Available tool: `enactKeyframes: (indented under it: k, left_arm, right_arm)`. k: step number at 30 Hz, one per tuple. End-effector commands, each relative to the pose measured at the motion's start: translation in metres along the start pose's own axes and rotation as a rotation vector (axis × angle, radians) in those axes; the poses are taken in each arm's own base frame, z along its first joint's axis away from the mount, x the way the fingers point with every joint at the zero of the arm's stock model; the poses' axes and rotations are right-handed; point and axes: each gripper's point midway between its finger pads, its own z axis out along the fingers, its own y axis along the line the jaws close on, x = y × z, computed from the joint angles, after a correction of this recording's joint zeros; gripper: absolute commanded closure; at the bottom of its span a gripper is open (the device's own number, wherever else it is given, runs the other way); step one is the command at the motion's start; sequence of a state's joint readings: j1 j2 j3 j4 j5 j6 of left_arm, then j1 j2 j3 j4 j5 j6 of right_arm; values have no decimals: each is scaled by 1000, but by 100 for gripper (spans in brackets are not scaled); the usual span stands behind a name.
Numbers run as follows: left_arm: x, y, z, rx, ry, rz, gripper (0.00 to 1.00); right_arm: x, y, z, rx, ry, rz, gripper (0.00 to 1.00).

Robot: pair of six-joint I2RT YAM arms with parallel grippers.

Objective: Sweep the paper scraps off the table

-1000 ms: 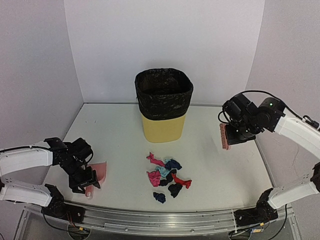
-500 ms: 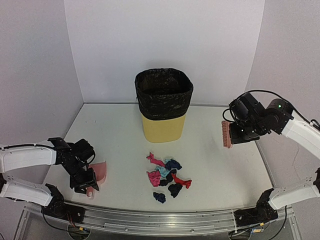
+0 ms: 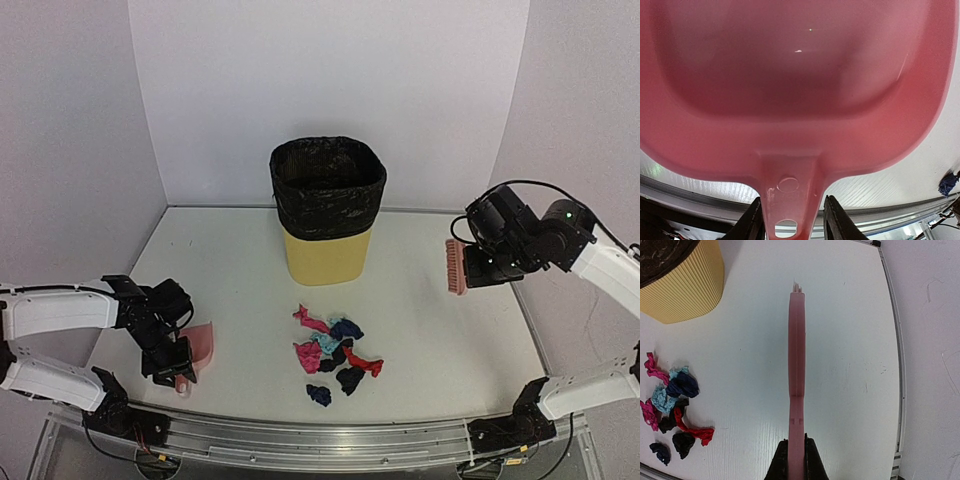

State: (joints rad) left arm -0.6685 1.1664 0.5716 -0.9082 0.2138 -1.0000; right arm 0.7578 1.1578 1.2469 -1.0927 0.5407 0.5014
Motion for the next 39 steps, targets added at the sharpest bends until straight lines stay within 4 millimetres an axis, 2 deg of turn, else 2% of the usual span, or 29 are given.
enactKeyframes:
  k: [1, 8, 11, 14, 17, 21, 23, 25, 28, 32, 35, 39]
  left_arm:
    - [-6, -2, 1, 2, -23, 15, 66]
    - [-12, -3, -2, -7, -53, 28, 81]
    - [-16, -6, -4, -10, -69, 35, 97]
    - [-22, -16, -13, 9, -94, 62, 100]
    - [-39, -32, -36, 28, -187, 120, 100]
    - [-68, -64, -84, 90, -365, 208, 100]
    - [-77, -79, -100, 138, -426, 228, 100]
    - [-85, -88, -112, 152, -480, 238, 100]
    - [-99, -90, -132, 129, -569, 220, 100]
    - [-104, -106, -165, 228, -655, 207, 100]
    - [-106, -109, -189, 255, -720, 212, 100]
    - [-102, -127, -236, 358, -813, 288, 100]
  right_arm:
    - [-6, -3, -7, -11, -38, 31, 100]
    - [-9, -6, -12, -14, -57, 30, 100]
    - [-11, -6, -14, -19, -64, 26, 100]
    - [-12, -5, -15, -23, -65, 22, 100]
    - [-12, -4, -14, -23, -63, 14, 100]
    - [-10, -2, -13, -32, -54, 4, 100]
    - [-9, 0, -11, -41, -44, -6, 100]
    - [-7, 3, -10, -48, -35, -13, 100]
    - [-5, 5, -9, -62, -27, -27, 100]
    - [-2, 7, -9, -78, -20, -44, 100]
    - [2, 6, -9, -83, -21, -47, 100]
    - [5, 6, -9, -97, -21, -45, 100]
